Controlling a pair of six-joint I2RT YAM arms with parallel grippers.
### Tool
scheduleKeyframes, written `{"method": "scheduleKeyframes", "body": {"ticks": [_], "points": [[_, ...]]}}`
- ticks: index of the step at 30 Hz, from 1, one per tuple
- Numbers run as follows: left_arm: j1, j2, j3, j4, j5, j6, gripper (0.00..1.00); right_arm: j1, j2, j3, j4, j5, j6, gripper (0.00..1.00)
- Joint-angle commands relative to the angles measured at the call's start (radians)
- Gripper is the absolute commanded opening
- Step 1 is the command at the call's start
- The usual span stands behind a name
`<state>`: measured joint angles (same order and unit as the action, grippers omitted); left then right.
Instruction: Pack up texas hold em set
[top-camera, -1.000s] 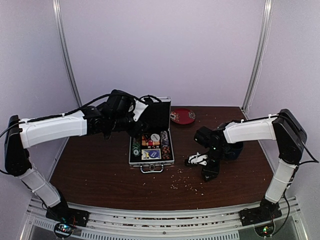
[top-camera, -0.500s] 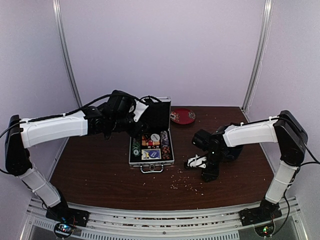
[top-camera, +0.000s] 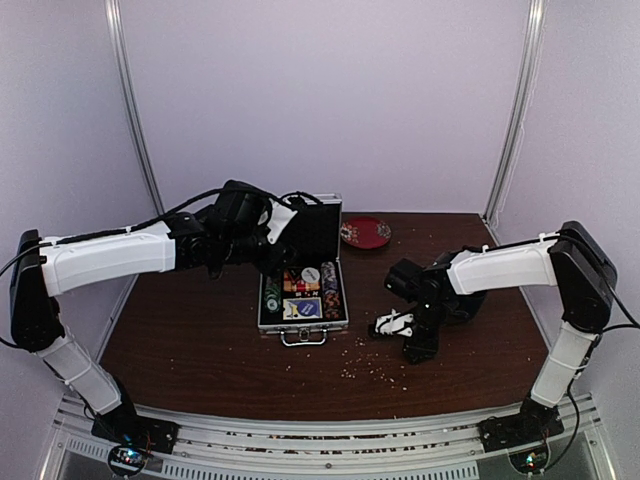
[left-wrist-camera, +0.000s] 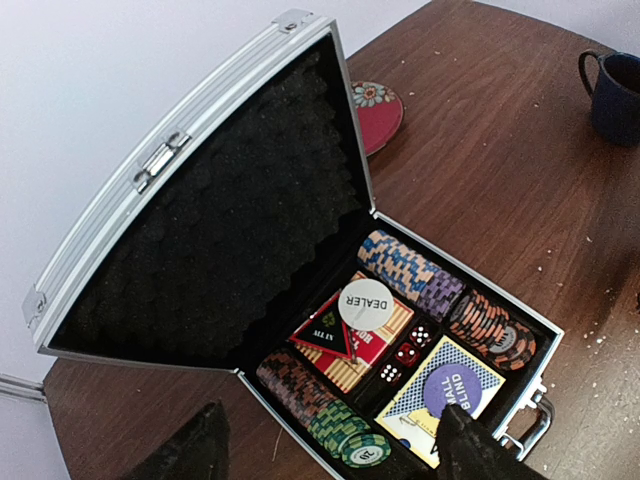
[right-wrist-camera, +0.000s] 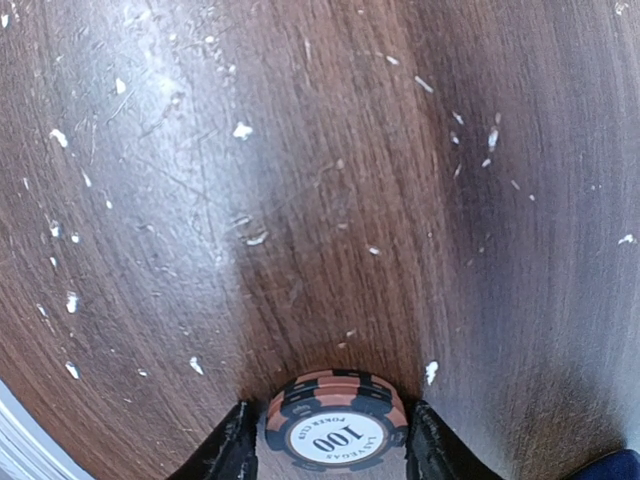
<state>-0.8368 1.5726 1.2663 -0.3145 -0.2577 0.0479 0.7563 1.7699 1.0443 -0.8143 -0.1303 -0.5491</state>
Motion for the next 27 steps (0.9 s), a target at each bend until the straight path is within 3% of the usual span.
{"method": "scheduleKeyframes", "body": {"ticks": [1, 11, 22, 27], "points": [[0.007, 0.012, 0.032, 0.020, 0.005, 0.009, 0.73, 0.005, 0.102, -0.075, 0.042, 0.040, 0.023, 0.52], [0.007, 0.009, 0.032, 0.019, 0.005, 0.010, 0.72, 0.005, 0.142, -0.071, 0.003, -0.024, 0.021, 0.51], [0.006, 0.005, 0.033, 0.020, 0.005, 0.010, 0.73, 0.007, 0.156, -0.068, 0.005, -0.050, 0.026, 0.31], [0.007, 0.006, 0.032, 0.019, 0.000, 0.012, 0.73, 0.007, 0.118, -0.020, -0.010, -0.046, 0.030, 0.26]]}}
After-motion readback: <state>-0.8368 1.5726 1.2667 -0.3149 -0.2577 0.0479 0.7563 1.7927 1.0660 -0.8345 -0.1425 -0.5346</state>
